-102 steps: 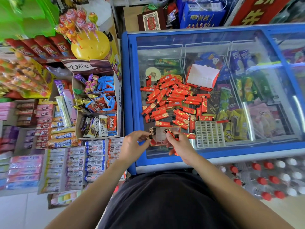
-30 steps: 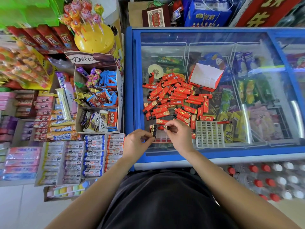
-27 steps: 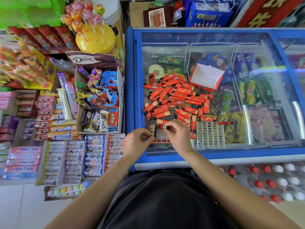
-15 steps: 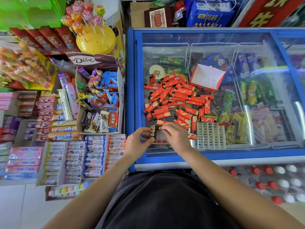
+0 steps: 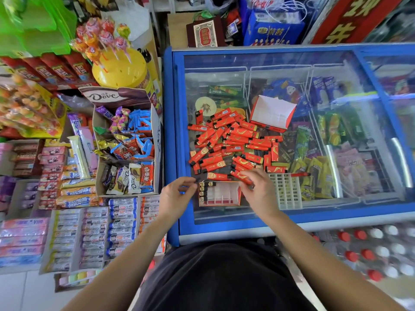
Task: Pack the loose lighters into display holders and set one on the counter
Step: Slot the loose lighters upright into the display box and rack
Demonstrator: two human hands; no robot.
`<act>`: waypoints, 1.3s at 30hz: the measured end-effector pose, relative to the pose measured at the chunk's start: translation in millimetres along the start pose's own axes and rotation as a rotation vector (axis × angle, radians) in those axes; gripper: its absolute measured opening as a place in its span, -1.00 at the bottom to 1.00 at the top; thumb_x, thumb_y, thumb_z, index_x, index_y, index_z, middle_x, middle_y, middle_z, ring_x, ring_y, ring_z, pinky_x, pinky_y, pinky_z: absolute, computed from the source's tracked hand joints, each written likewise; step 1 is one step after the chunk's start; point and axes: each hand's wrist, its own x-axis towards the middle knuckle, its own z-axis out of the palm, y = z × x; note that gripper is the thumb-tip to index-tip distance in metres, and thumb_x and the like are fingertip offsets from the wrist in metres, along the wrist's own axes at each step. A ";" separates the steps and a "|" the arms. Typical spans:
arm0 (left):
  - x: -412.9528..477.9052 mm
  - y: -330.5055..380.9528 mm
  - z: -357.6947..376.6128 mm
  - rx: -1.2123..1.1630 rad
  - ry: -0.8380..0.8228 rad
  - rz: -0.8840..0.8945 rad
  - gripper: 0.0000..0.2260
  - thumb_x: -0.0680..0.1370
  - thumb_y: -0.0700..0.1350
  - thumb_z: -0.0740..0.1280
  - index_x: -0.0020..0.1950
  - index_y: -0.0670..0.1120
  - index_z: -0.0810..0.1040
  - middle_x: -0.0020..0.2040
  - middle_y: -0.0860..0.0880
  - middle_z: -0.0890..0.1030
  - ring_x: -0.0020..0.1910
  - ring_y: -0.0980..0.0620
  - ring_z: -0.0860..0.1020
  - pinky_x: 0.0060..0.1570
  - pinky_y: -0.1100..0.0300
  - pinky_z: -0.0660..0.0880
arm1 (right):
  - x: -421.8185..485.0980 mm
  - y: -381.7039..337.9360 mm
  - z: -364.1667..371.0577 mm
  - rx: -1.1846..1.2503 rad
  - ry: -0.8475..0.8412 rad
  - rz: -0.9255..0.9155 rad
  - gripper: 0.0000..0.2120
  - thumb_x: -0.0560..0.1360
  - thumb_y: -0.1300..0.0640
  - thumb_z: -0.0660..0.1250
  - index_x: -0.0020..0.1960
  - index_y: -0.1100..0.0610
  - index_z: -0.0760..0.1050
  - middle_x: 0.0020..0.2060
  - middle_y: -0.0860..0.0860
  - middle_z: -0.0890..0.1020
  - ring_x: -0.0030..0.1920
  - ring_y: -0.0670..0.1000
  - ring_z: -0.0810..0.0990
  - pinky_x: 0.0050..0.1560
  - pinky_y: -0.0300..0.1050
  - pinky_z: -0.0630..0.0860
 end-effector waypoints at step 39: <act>93.5 49.1 23.7 0.426 -0.225 0.111 -0.79 0.47 0.05 0.55 0.07 0.12 0.67 -0.08 0.21 0.63 -0.11 0.27 0.57 -0.21 0.37 0.43 | 95.1 45.7 5.3 -0.283 -0.541 -0.021 -0.56 0.45 0.15 0.53 0.28 0.14 0.50 0.13 0.01 0.44 0.14 0.03 0.51 0.20 -0.04 0.53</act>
